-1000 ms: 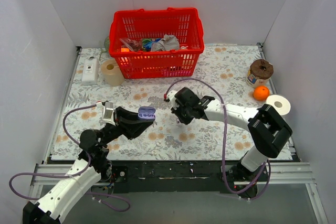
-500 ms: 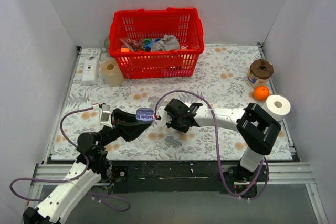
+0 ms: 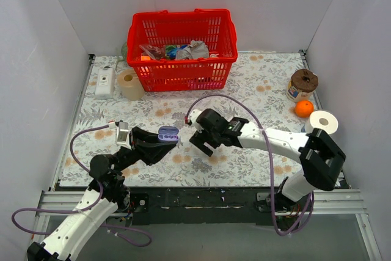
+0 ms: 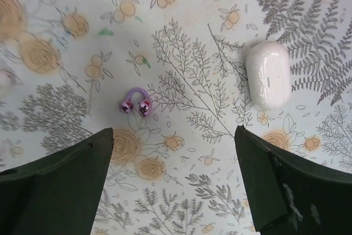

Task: Insert the wireless bluetooth earbuds into the charging case
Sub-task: Pick up the earbud from the center of the board.

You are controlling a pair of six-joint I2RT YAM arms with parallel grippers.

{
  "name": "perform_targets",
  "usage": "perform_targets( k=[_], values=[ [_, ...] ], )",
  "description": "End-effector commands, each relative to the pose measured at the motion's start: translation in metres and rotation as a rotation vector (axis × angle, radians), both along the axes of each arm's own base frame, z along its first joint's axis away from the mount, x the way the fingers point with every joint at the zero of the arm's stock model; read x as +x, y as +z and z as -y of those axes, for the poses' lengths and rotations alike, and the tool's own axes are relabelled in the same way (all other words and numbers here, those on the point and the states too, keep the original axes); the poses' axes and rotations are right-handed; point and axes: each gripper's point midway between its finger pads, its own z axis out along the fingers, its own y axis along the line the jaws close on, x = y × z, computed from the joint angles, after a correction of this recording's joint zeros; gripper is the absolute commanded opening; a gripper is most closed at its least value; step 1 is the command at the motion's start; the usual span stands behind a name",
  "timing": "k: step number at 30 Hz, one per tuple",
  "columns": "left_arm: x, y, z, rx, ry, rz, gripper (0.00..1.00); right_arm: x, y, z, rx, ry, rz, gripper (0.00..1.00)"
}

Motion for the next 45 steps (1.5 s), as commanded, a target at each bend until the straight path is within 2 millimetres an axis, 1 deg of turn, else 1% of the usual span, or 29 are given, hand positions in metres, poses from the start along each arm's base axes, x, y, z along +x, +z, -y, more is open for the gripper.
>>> perform_targets(
  k=[1,2,3,4,5,6,7,8,9,12,14,15,18,22,26,29,37,39,45],
  values=[
    [-0.001,0.011,-0.003,-0.017,0.013,0.014,0.00,-0.001,0.044,-0.027,0.312,-0.205,-0.015,0.97],
    [0.000,0.009,-0.003,-0.018,0.013,0.008,0.00,-0.001,0.048,-0.033,0.364,-0.240,-0.029,0.93],
    [0.000,0.009,-0.003,-0.019,0.014,0.005,0.00,-0.003,0.048,-0.035,0.395,-0.296,-0.059,0.79],
    [0.000,0.009,-0.003,-0.020,0.014,0.003,0.00,-0.007,0.044,-0.038,0.428,-0.349,-0.103,0.73],
    [0.000,0.010,-0.003,-0.023,0.012,-0.001,0.00,-0.007,0.044,-0.044,0.461,-0.365,-0.118,0.65],
    [0.000,0.010,-0.003,-0.024,0.014,-0.002,0.00,-0.009,0.042,-0.046,0.475,-0.375,-0.131,0.34],
    [0.000,0.009,-0.003,-0.023,0.012,-0.006,0.00,-0.012,0.042,-0.049,0.498,-0.388,-0.155,0.17],
    [0.000,0.010,-0.003,-0.026,0.013,-0.004,0.00,-0.015,0.034,-0.047,0.493,-0.400,-0.167,0.03],
    [0.001,0.010,-0.003,-0.022,0.015,-0.011,0.00,-0.016,0.032,-0.049,0.500,-0.405,-0.173,0.01],
    [0.001,0.010,-0.003,-0.021,0.017,-0.013,0.00,-0.025,0.013,-0.045,0.459,-0.426,-0.222,0.01],
    [0.001,0.009,-0.003,-0.020,0.015,-0.015,0.00,-0.029,0.005,-0.045,0.441,-0.423,-0.245,0.01],
    [0.001,0.009,-0.003,-0.021,0.014,-0.015,0.00,-0.031,-0.004,-0.043,0.420,-0.428,-0.254,0.01],
    [0.002,0.004,-0.002,-0.018,0.008,-0.030,0.00,-0.031,-0.015,-0.037,0.378,-0.450,-0.253,0.01],
    [0.002,0.002,-0.002,-0.017,0.008,-0.038,0.00,-0.030,-0.024,-0.028,0.329,-0.463,-0.240,0.01],
    [0.003,-0.001,-0.001,-0.015,0.008,-0.044,0.00,-0.029,-0.037,-0.016,0.259,-0.486,-0.226,0.01],
    [0.003,-0.001,0.000,-0.012,0.005,-0.048,0.00,-0.024,-0.041,-0.009,0.237,-0.503,-0.209,0.01],
    [0.004,-0.005,0.000,-0.007,0.006,-0.053,0.00,-0.010,-0.049,-0.002,0.192,-0.502,-0.189,0.01],
    [0.005,-0.006,0.000,-0.002,0.007,-0.056,0.00,-0.007,-0.049,-0.001,0.189,-0.492,-0.180,0.01],
    [0.007,-0.007,0.001,0.003,0.011,-0.058,0.00,0.009,-0.043,-0.009,0.179,-0.425,-0.123,0.01]
  ],
)
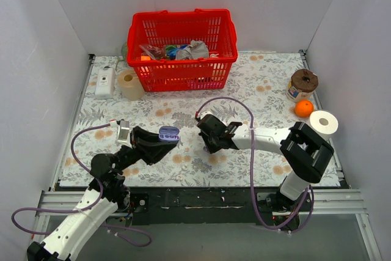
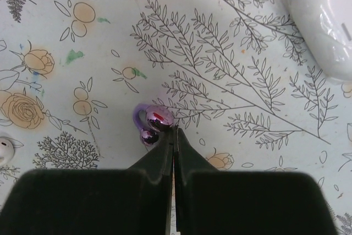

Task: Insert the wireless bluetooth earbuds into the charging case
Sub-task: Pick up the earbud from the center of the board.

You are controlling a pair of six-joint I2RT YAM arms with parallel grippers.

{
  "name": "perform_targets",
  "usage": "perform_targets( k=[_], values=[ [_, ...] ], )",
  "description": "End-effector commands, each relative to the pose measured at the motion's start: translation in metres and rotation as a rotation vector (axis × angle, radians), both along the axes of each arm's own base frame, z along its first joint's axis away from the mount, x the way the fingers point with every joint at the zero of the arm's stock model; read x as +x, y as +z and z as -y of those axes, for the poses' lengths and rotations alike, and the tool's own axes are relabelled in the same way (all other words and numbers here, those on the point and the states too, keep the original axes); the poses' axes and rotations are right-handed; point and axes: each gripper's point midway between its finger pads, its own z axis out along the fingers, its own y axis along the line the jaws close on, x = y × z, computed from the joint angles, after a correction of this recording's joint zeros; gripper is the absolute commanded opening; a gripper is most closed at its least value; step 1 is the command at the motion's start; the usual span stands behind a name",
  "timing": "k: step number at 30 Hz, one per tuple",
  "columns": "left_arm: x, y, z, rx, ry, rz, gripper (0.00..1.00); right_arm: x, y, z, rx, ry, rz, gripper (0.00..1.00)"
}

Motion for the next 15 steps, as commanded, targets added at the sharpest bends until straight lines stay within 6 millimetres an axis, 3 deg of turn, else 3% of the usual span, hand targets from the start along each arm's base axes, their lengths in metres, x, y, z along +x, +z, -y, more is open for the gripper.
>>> perform_targets(
  k=[1,7,10,11,12,15],
  values=[
    [0.004,-0.002,0.000,0.005,0.014,-0.004,0.00,0.019,0.006,-0.009,-0.018,0.066,0.063,0.01],
    [0.005,0.000,0.000,0.005,0.017,0.002,0.00,0.025,0.012,-0.020,-0.006,0.129,0.084,0.01],
    [0.006,0.002,0.000,0.008,0.022,0.011,0.00,0.034,0.021,-0.006,-0.048,0.071,0.129,0.01],
    [0.007,0.001,0.001,0.013,0.023,0.007,0.00,0.038,0.034,-0.003,-0.035,0.051,0.160,0.01],
    [0.007,0.003,0.000,0.015,0.031,0.015,0.00,0.042,0.042,0.004,-0.054,0.026,0.191,0.15],
    [0.009,0.004,-0.001,0.014,0.044,0.020,0.00,0.042,0.071,0.000,0.015,0.031,0.242,0.36]
  ],
)
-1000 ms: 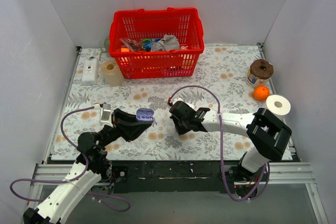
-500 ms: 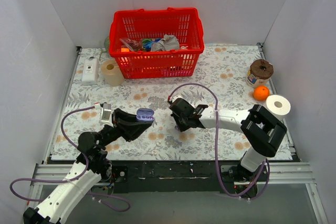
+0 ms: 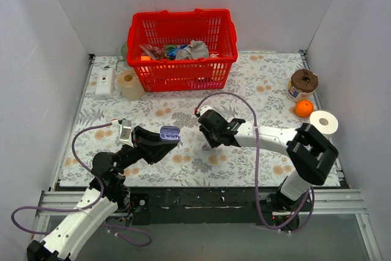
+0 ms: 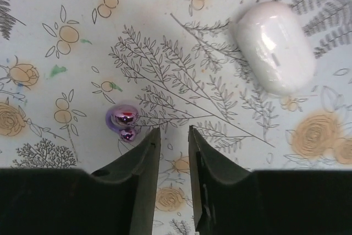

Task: Insert the wireless bluetooth earbuds into the charging case
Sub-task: Pick up the earbud from the center of the board.

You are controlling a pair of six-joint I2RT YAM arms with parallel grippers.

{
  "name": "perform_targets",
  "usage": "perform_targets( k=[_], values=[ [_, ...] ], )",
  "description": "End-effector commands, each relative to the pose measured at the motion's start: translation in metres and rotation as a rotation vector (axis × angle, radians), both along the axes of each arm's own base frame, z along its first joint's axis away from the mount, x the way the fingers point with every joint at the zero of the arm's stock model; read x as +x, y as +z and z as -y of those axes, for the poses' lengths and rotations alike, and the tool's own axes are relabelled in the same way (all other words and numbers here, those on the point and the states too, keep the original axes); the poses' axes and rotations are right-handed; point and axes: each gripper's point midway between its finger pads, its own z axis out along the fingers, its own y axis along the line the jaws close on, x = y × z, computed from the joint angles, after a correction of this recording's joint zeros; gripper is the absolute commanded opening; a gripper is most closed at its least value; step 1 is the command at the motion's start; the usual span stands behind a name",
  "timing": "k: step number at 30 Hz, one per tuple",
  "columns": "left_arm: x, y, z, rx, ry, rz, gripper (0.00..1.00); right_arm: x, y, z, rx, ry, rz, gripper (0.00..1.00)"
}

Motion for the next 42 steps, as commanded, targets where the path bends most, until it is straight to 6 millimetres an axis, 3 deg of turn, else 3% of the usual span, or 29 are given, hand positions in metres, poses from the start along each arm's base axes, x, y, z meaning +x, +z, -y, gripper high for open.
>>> perform_targets(
  k=[1,3,6,12,26,42],
  values=[
    [0.004,0.010,-0.004,-0.009,0.039,0.032,0.00,0.014,0.064,-0.010,0.108,0.009,0.142,0.39],
    [0.004,0.009,-0.003,-0.013,0.035,0.030,0.00,0.003,0.072,-0.026,0.154,0.099,0.126,0.48],
    [0.003,0.009,-0.003,-0.022,0.031,0.026,0.00,-0.015,0.065,-0.043,0.170,0.195,0.050,0.57],
    [0.002,0.009,-0.005,-0.027,0.035,0.019,0.00,-0.028,0.045,-0.052,0.152,0.239,-0.015,0.65],
    [0.002,0.007,-0.006,-0.020,0.040,0.014,0.00,-0.025,0.021,-0.044,0.082,0.213,-0.029,0.49],
    [0.003,0.005,-0.005,-0.011,0.042,0.007,0.00,-0.029,-0.003,-0.037,0.036,0.204,-0.069,0.42]
  ],
)
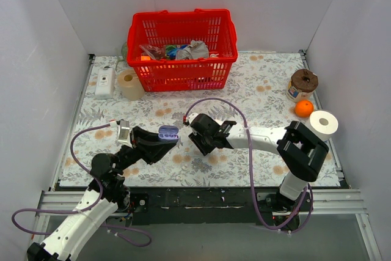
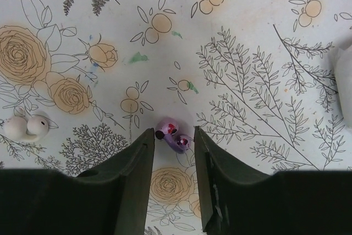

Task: Insert the wireless bluetooth earbuds into the charging case
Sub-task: Pick up the earbud from the center of the board.

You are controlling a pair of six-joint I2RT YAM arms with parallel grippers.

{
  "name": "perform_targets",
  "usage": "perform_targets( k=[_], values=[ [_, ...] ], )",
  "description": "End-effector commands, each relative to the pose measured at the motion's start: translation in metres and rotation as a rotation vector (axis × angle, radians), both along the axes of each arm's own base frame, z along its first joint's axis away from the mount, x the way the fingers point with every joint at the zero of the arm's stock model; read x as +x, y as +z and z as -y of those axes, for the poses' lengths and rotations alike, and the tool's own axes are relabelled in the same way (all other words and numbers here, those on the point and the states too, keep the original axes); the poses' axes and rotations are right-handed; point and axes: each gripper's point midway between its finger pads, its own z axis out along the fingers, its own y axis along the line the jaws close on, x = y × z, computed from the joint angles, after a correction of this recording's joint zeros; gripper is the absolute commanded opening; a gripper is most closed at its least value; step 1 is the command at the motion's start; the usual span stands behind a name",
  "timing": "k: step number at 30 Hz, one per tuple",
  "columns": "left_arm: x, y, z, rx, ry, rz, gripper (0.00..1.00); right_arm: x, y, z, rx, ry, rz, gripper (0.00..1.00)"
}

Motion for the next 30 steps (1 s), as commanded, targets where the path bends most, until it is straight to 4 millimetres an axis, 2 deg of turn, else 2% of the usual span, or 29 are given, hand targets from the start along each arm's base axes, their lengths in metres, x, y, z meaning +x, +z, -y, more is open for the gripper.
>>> perform_targets(
  k=[1,8,19,20,24,27,30],
  values=[
    [0.003,0.004,-0.002,-0.003,0.019,0.011,0.00,0.001,-0.006,-0.001,-0.007,0.004,0.005,0.42],
    [0.005,0.002,0.000,0.001,0.018,0.003,0.00,0.002,-0.011,0.004,-0.029,-0.001,0.012,0.38],
    [0.004,0.002,0.000,-0.001,0.016,0.002,0.00,0.004,-0.001,0.007,-0.016,-0.001,0.038,0.37],
    [0.005,0.002,0.000,-0.001,0.017,-0.002,0.00,0.003,-0.001,0.007,-0.017,0.001,0.036,0.31],
    [0.004,0.000,0.000,-0.004,0.016,-0.005,0.00,0.003,-0.001,0.010,-0.023,0.002,0.039,0.19],
    [0.004,0.001,-0.001,-0.005,0.019,-0.006,0.00,0.005,0.003,0.011,-0.025,-0.006,0.046,0.02],
    [0.005,0.002,-0.001,-0.006,0.026,-0.004,0.00,0.008,0.016,0.013,-0.014,-0.026,0.065,0.01]
  ],
)
